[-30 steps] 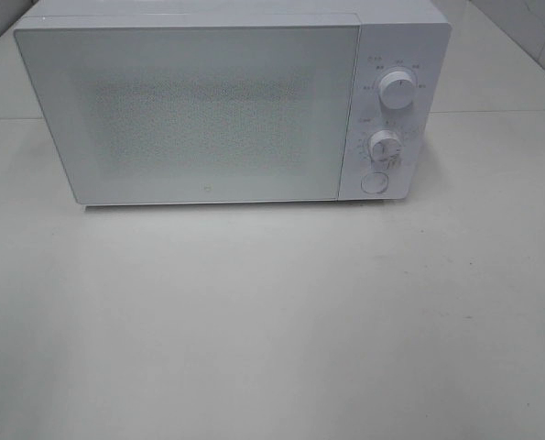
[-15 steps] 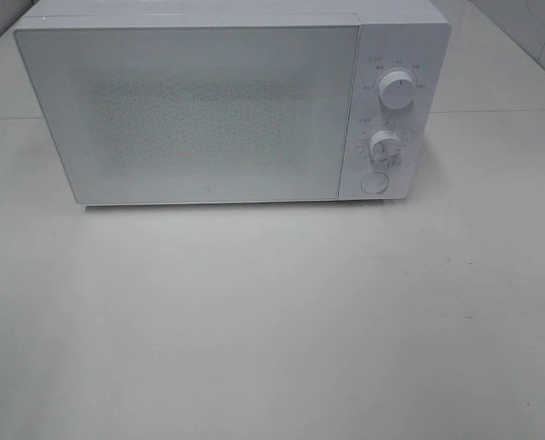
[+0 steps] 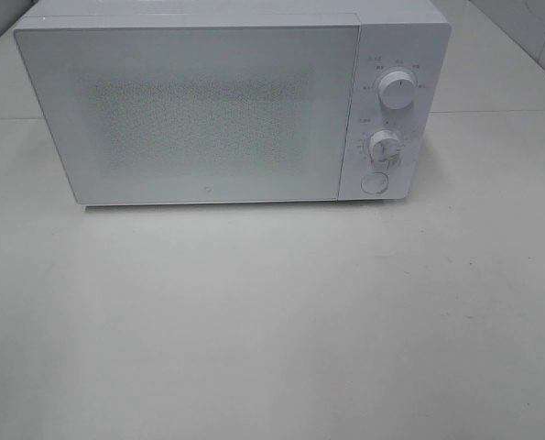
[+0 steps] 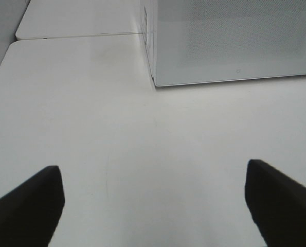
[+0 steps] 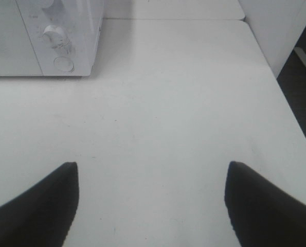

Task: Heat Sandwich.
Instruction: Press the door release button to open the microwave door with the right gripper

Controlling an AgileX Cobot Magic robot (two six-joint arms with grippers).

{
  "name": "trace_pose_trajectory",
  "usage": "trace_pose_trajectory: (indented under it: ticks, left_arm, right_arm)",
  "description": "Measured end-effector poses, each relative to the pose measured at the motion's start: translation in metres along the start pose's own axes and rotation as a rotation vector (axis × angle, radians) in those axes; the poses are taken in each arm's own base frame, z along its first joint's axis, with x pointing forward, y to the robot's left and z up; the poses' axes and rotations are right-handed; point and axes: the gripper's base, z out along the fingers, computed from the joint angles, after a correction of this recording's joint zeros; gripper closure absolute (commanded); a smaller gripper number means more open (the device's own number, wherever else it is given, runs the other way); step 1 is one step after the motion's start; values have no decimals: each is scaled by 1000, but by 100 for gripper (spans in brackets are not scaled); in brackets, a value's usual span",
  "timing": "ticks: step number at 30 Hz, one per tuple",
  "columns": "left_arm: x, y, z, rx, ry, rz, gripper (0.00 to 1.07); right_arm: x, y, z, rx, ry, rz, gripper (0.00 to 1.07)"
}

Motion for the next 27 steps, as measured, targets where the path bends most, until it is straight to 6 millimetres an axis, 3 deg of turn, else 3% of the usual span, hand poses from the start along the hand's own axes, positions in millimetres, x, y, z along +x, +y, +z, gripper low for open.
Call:
trace_pose_trajectory:
  ticks: [22, 27]
  left_arm:
    - [0, 0, 0, 0, 0, 0, 17]
    - [0, 0, 0, 0, 0, 0, 17]
  right_arm:
    - [8, 0, 3, 11, 31, -2, 31]
    - [-6, 1, -6, -5, -70, 6, 31]
